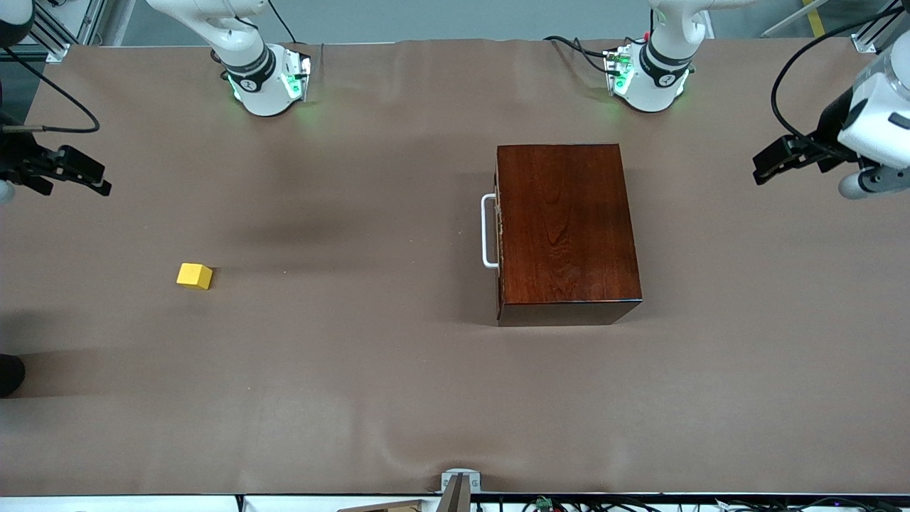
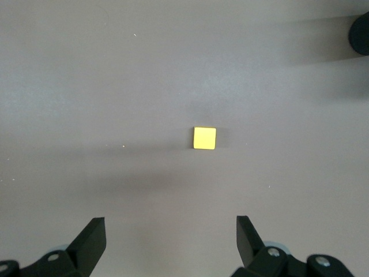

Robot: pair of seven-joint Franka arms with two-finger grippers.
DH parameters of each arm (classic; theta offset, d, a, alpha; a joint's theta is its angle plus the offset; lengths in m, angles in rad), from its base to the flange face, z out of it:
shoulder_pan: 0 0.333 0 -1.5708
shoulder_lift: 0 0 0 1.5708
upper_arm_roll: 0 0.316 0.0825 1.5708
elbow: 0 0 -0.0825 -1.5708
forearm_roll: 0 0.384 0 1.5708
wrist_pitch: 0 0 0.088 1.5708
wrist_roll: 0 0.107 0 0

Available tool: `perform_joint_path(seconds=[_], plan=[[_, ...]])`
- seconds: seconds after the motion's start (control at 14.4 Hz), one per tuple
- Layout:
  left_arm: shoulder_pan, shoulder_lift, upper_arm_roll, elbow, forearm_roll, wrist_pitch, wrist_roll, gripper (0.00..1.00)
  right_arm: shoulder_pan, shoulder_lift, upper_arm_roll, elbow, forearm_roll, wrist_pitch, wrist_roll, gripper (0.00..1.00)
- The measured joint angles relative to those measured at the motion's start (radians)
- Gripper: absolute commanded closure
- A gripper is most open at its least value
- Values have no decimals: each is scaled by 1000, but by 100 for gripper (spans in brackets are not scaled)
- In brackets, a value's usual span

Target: Open drawer, take yellow block, close drawer

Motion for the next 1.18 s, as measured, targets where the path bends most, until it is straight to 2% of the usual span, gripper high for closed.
perform_joint_path(seconds=[0.35, 1.18], plan=[[0, -80, 7, -79, 0, 70, 73, 0, 3, -4, 2, 42, -2, -12, -1, 0], [-3, -74, 27, -51, 0, 100, 115, 0, 3, 13, -2, 107, -4, -15, -1, 0]])
